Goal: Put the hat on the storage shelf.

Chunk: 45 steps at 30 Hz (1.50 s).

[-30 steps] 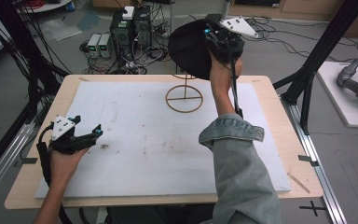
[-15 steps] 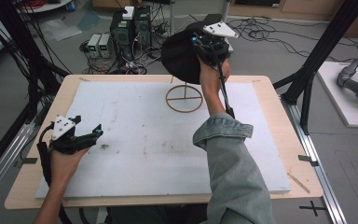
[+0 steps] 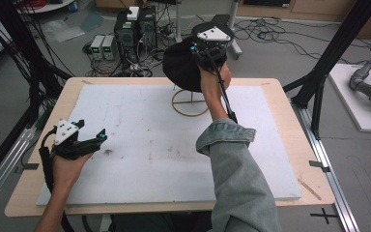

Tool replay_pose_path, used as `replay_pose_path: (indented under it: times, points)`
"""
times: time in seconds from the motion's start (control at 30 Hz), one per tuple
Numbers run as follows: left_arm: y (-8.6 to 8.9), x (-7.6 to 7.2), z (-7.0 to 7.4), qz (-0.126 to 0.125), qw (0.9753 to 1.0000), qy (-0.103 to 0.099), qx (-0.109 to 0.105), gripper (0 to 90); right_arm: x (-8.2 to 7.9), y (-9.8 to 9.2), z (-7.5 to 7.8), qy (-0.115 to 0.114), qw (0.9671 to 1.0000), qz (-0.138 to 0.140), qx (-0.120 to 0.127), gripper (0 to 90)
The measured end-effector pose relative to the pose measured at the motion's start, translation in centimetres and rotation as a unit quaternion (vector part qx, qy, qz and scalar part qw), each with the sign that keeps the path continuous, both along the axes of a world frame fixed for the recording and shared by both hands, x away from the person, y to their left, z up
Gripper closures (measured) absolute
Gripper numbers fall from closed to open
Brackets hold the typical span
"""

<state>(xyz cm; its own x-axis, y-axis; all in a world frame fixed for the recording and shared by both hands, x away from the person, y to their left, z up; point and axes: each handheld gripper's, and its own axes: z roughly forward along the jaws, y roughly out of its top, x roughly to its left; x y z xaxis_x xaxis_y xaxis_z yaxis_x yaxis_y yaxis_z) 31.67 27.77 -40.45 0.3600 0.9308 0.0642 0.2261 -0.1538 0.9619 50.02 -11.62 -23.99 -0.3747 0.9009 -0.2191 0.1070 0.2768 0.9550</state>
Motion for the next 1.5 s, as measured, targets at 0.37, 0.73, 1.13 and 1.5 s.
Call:
replay_pose_path:
  times: [0.37, 0.73, 1.13, 1.5]
  points:
    - [0.0, 0.0, 0.0, 0.000, 1.0000, 0.001, 0.001, 16.9, 0.6, 0.1, -0.7, 0.028, 0.9996, 0.002, -0.007, 66.5]
    - [0.0, 0.0, 0.0, -0.002, 1.0000, 0.003, 0.004, 16.9, 0.8, -0.5, -0.7, 0.041, 0.9990, 0.005, -0.016, 58.0]
    - [0.0, -0.1, 0.0, -0.002, 1.0000, 0.003, 0.003, 16.9, -0.3, -2.9, 0.4, 0.045, 0.9989, -0.015, 0.005, 38.1]
    - [-0.1, -0.1, 0.0, -0.001, 1.0000, 0.004, 0.007, 16.9, -2.6, -7.0, 0.9, 0.054, 0.9979, -0.031, 0.020, 33.3]
